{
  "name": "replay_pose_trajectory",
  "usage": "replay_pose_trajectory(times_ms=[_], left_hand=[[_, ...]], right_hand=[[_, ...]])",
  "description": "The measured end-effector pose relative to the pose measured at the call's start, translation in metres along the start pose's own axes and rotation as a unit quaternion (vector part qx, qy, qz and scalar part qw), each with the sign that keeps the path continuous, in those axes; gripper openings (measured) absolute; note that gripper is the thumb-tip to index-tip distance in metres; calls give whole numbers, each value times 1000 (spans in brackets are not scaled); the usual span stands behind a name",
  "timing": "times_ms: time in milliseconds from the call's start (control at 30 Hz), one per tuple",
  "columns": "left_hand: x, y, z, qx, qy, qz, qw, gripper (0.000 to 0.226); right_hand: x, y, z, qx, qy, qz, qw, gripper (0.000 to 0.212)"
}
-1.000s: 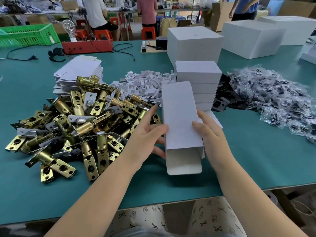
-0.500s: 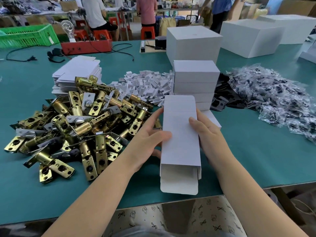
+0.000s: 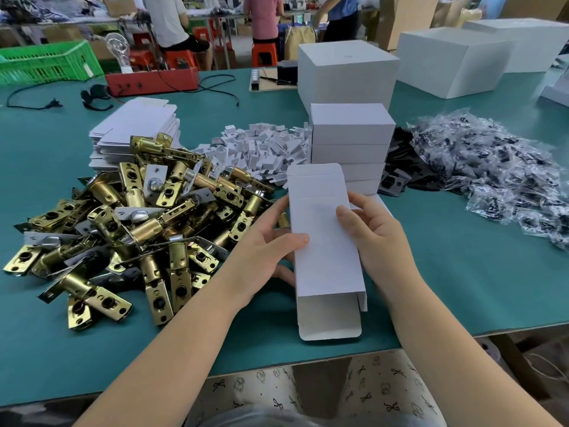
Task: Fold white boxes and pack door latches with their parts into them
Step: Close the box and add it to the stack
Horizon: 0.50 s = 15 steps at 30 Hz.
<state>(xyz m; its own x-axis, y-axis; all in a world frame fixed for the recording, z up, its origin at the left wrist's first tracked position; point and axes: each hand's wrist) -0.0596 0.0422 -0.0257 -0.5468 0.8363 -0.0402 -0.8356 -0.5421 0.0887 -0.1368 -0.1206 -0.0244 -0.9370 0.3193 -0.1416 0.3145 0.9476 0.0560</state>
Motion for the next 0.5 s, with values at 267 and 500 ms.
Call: replay_pose_trajectory(times_ms=[267,500], left_hand=[[-1,2,0,9,-18,22,1000,32],[0,3,0,-5,-37,26,999,30]], right_hand=[[1,-2,0,-49,16,-16,999,22],[1,1,0,-76,15,-34,996,14]])
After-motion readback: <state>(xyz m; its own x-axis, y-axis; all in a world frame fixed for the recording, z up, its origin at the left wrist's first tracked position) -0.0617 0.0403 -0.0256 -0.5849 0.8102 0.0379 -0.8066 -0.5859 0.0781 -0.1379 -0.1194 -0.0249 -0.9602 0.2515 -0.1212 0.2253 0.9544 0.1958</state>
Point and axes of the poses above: each hand's wrist, its own x-axis away from the middle knuckle, its own y-axis out of the palm, z = x × y, and after that the axes turned 10 degrees about -z, right-handed
